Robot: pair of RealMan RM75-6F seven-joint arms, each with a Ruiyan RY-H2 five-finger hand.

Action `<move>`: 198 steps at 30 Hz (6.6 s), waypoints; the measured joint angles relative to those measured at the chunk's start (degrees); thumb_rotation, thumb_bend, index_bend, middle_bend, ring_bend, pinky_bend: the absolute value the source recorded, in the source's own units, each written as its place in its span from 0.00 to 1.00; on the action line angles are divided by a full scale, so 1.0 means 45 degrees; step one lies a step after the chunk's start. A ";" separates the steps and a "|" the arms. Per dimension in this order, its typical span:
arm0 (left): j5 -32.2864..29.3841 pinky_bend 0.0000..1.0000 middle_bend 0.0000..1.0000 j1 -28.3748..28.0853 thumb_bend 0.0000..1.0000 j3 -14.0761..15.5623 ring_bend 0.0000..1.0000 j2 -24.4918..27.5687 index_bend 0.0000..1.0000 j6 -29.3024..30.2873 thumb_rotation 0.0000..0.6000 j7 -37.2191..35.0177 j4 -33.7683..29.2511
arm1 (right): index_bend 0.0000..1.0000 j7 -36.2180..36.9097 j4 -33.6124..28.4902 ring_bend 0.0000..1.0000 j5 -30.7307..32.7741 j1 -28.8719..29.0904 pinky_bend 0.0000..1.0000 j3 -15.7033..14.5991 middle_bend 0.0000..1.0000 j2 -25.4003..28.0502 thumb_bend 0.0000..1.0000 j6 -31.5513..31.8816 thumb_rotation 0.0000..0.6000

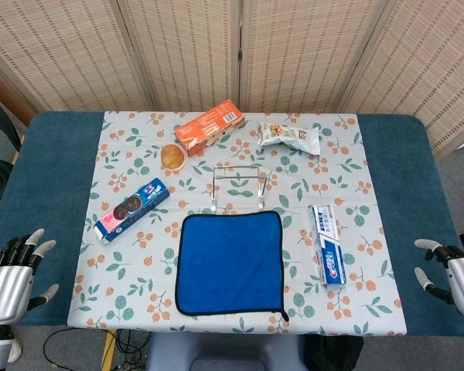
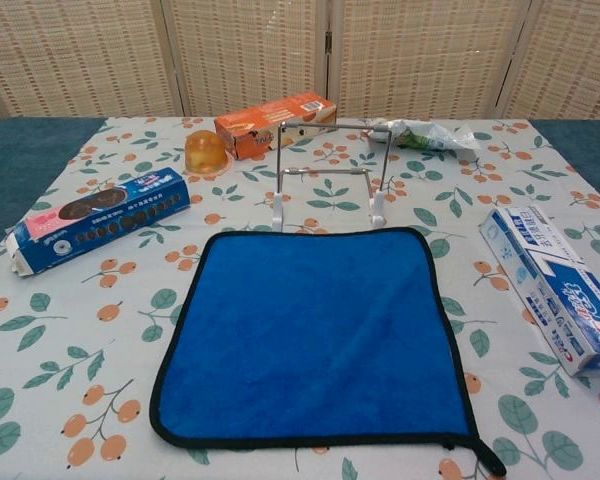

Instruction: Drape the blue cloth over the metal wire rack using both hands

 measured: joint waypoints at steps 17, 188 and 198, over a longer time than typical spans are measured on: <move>0.0061 0.10 0.10 -0.0147 0.15 -0.0025 0.11 0.0016 0.21 -0.0239 1.00 -0.0373 0.0564 | 0.32 -0.0333 -0.0256 0.46 -0.0145 -0.0042 0.62 0.0002 0.50 0.0097 0.31 0.0161 1.00; 0.2890 1.00 1.00 -0.6319 0.50 0.2156 0.93 -0.6703 0.58 -0.5751 1.00 -0.1675 0.5496 | 0.33 -0.3257 0.1675 0.86 -0.3946 0.5031 1.00 -0.2504 0.92 -0.5241 0.20 -0.5145 1.00; 0.2846 1.00 1.00 -0.6274 0.50 0.2163 0.93 -0.6663 0.58 -0.5658 1.00 -0.1663 0.5442 | 0.34 -0.3448 0.2542 0.86 -0.3869 0.5261 1.00 -0.2435 0.92 -0.6119 0.19 -0.5350 1.00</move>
